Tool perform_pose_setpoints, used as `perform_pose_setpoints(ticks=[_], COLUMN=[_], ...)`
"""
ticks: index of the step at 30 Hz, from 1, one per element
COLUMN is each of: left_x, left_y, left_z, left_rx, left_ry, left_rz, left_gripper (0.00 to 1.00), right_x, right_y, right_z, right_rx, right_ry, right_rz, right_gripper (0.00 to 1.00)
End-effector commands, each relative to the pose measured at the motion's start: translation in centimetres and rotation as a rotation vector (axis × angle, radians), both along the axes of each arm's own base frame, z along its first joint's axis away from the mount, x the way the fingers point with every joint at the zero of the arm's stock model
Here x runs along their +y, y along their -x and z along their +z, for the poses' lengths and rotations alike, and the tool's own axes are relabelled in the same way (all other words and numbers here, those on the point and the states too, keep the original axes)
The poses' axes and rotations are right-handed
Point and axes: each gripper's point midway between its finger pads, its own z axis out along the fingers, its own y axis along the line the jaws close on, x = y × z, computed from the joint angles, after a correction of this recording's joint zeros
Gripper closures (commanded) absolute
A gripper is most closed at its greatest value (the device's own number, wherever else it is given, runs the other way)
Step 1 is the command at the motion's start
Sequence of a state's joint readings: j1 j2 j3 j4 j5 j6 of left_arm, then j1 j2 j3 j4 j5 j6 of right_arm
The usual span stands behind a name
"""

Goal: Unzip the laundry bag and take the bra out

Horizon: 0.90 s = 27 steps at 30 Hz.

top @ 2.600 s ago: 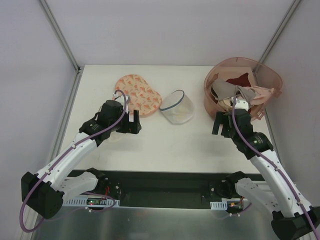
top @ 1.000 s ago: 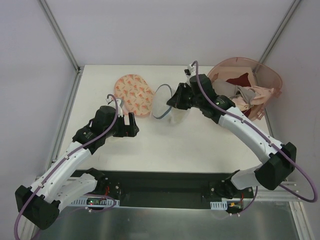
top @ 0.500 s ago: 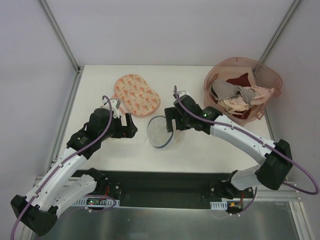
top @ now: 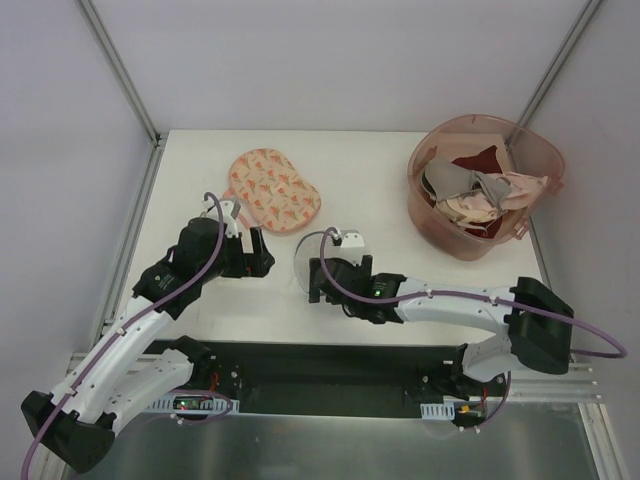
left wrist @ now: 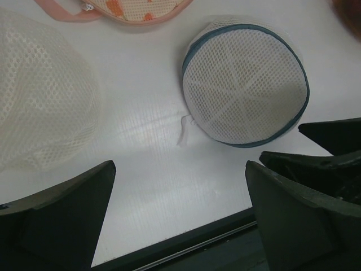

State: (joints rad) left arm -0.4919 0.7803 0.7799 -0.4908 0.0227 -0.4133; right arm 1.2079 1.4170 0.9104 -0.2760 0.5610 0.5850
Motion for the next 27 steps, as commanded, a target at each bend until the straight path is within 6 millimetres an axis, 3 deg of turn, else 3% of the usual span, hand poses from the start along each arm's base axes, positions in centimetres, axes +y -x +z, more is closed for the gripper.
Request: perform_pose_setpoints(ticks=[1,2,3,5,6,8,9,11,12,16,21,23,24,25,27], left_x=[-0.1,0.0,0.0,0.1,0.2,0.4,0.6,0.8,0.9,0.8,0.7,0.6,0.6,0.5,0.3], left_y=[0.8,0.8,0.9,1.1,1.2,1.5,1.5,1.5,1.5,1.4,1.4,1.5,1.4,1.4,1.4], left_z=[0.6,0.6,0.7,0.8,0.8,0.8,0.9,0.8,0.8,0.9,0.9,1.0,1.1,1.3,1.5], left_rx=[-0.007,-0.008,-0.009,-0.011,-0.009,-0.016,-0.023,-0.033,-0.034,-0.03,-0.027,-0.025,-0.027,-0.029,-0.029], left_ry=[0.029,0.027,0.028,0.028,0.025,0.019,0.015,0.011,0.009,0.013,0.016,0.019,0.02,0.026,0.034], left_rz=[-0.008,-0.004,-0.004,-0.008,-0.009,-0.012,-0.007,0.0,0.004,0.0,0.001,-0.003,-0.002,-0.002,-0.009], left_gripper=[0.01,0.01,0.01,0.01,0.01,0.01,0.01,0.01,0.01,0.01,0.01,0.01,0.01,0.01,0.01], right_x=[3.6,4.1,4.1,3.8,3.6,2.6,3.0,2.6,3.8,4.1,1.4,-0.6,-1.8,-2.5,-4.5], right_y=[-2.4,-2.5,-2.7,-2.9,-3.1,-3.0,-3.2,-3.0,-2.6,-1.1,1.1,0.6,-0.6,-1.4,-4.5], right_z=[0.5,0.4,-0.3,-0.5,0.0,1.2,2.8,5.3,7.4,11.6,11.1,10.2,9.3,8.9,8.2], right_rx=[-0.074,-0.077,-0.077,-0.082,-0.095,-0.108,-0.124,-0.146,-0.134,-0.131,-0.035,-0.008,-0.008,-0.007,-0.031], right_ry=[-0.158,-0.166,-0.151,-0.129,-0.121,-0.075,-0.083,-0.027,-0.054,-0.004,0.209,0.332,0.421,0.46,0.531], right_rz=[-0.125,-0.132,-0.148,-0.164,-0.173,-0.161,-0.142,-0.044,0.024,0.308,0.712,0.734,0.718,0.683,0.524], right_gripper=[0.07,0.12,0.34,0.64,0.98,0.99,0.99,0.99,0.99,0.99,0.99,0.99,0.97,0.78,0.04])
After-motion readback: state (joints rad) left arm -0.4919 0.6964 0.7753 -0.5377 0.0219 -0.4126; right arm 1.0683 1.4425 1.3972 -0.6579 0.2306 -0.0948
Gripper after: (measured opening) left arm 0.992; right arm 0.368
